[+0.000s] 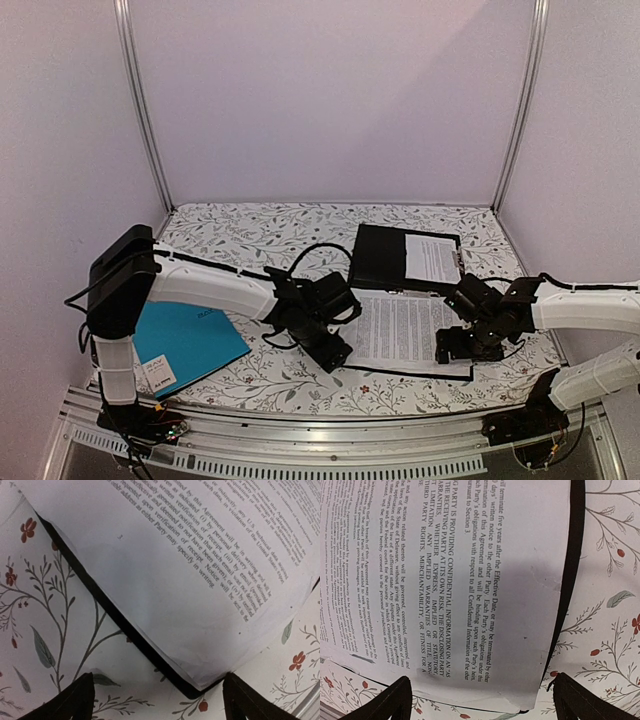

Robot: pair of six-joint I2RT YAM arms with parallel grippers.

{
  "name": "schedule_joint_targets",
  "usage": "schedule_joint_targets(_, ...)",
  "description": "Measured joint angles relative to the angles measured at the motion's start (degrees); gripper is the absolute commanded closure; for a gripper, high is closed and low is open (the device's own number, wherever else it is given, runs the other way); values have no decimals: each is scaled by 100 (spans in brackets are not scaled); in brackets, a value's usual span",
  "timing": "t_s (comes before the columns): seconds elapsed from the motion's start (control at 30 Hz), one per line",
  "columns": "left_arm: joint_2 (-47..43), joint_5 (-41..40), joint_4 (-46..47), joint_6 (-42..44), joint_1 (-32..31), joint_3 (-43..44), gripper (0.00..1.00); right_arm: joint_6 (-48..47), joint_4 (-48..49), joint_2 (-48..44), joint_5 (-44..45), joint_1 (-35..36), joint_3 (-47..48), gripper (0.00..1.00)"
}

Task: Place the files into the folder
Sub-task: Adjust the file with the spring clip on the folder.

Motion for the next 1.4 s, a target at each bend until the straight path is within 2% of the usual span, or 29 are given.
schedule_joint_targets(0.8,20,-46,-26,4,0,63,11,-42,-85,-59,9,0,37,2)
schedule_joint_targets(1.0,-195,168,-17,7,0,-15,10,-157,-260,-114,59,0,310,2)
schedule_joint_targets(1.13,-535,256,-26,46,0,-140,1,-262,-420,-212,216,0,597,1)
schedule_joint_targets(1.4,-828,452,31,50,66,-4,0,-682,-407,94,511,-289,1517,2)
